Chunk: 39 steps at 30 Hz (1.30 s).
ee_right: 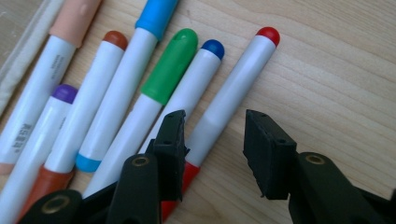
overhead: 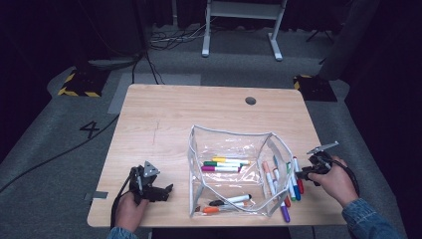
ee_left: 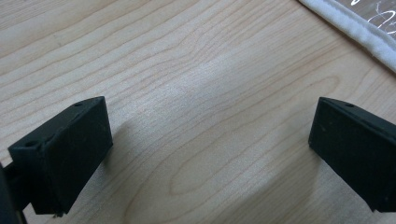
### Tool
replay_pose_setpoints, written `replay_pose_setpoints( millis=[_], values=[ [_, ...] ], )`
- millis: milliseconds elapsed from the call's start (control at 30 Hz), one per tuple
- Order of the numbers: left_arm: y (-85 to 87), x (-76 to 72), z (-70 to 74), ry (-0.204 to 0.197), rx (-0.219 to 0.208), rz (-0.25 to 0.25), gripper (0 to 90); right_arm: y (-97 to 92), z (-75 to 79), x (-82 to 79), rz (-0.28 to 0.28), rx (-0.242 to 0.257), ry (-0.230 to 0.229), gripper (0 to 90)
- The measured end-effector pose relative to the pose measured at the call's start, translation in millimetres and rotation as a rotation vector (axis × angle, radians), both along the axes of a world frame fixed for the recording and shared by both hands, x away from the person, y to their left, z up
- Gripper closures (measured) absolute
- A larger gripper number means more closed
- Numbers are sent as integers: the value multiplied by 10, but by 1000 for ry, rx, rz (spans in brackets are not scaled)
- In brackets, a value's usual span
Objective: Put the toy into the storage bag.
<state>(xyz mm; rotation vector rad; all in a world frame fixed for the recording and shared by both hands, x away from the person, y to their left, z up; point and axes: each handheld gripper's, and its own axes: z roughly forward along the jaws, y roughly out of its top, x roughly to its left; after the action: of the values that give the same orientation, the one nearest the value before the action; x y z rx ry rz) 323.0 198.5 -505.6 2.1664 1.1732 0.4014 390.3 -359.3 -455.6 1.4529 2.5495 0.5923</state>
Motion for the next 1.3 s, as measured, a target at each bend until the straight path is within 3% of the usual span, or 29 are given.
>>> replay_pose_setpoints(
  millis=[267,400,567,633,767,967,1300],
  values=[
    [0,0,0,0,0,0,0,-111,-93,24,-57,-56,7,667],
    [0,0,0,0,0,0,0,-150,-96,36,-90,-57,10,761],
    [0,0,0,0,0,0,0,-169,-96,44,-104,-48,9,767],
    [0,0,0,0,0,0,0,-177,-54,27,-108,-24,10,767],
    [0,0,0,0,0,0,0,-184,127,-20,-89,10,-22,767],
    [0,0,0,0,0,0,0,-136,516,-139,-51,75,-92,767],
    [0,0,0,0,0,0,0,29,1160,-366,33,129,-203,767]
  ],
)
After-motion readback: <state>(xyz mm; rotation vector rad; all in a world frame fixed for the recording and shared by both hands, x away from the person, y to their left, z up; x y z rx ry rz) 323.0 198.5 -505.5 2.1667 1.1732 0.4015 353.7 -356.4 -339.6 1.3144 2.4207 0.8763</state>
